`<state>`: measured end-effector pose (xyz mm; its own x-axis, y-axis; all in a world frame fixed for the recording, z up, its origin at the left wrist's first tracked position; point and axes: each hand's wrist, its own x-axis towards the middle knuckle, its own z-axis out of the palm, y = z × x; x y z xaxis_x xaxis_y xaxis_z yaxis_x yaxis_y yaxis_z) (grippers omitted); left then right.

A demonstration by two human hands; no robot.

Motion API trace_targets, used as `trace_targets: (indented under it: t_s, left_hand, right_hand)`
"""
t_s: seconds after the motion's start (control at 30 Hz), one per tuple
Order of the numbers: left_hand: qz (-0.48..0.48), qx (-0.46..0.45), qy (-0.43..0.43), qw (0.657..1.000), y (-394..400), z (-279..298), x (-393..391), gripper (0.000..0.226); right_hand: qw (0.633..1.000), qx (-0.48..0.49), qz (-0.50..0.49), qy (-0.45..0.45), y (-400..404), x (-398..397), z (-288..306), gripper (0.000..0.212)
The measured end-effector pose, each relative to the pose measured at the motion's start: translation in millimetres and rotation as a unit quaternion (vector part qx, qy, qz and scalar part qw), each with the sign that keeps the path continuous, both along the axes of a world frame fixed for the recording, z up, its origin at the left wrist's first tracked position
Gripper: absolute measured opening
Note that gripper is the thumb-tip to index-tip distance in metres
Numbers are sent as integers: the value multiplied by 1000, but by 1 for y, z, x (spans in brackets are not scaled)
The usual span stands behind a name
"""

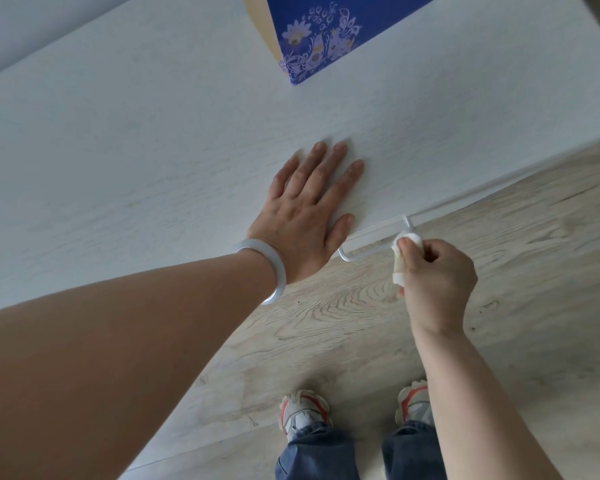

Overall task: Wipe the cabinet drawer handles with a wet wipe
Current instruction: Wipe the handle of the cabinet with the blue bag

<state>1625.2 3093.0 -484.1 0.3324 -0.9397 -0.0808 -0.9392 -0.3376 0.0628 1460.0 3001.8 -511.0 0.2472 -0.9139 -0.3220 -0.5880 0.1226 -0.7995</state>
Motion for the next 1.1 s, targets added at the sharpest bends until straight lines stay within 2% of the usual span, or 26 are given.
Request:
trace_targets:
  t_s: [0.13, 0.23, 0.37, 0.47, 0.6, 0.77, 0.87, 1.0, 1.1]
  left_hand:
    - [-1, -2, 1, 1000, -1, 0, 0, 61]
    - [-2, -2, 1, 1000, 0, -1, 0, 61]
    - [-2, 1, -3, 1000, 0, 0, 1, 61]
    - [-2, 5, -5, 1000, -1, 1, 0, 61]
    - [0, 10, -5, 1000, -1, 2, -1, 61]
    - [-1, 0, -6, 1000, -1, 1, -1, 60]
    - [-1, 1, -7, 1000, 0, 0, 0, 61]
    - [1, 3, -8, 1000, -1, 0, -1, 61]
    - [1, 5, -8, 1000, -1, 2, -2, 61]
  right_hand:
    - [996, 28, -54, -58, -11, 4, 0, 36]
    - [994, 37, -87, -57, -6, 16, -5, 35]
    - [969, 118, -194, -94, 21, 30, -4, 34]
    - [945, 195, -229, -132, 49, 40, 2, 33]
    - [923, 267, -209, -180, 62, 40, 2, 33]
    - [928, 223, -222, -200, 8, 21, 1, 28]
    - [934, 212, -217, -186, 7, 24, -1, 28]
    - [923, 279, -187, -189, 52, 36, -3, 34]
    - [911, 319, -163, -204, 55, 36, -1, 32]
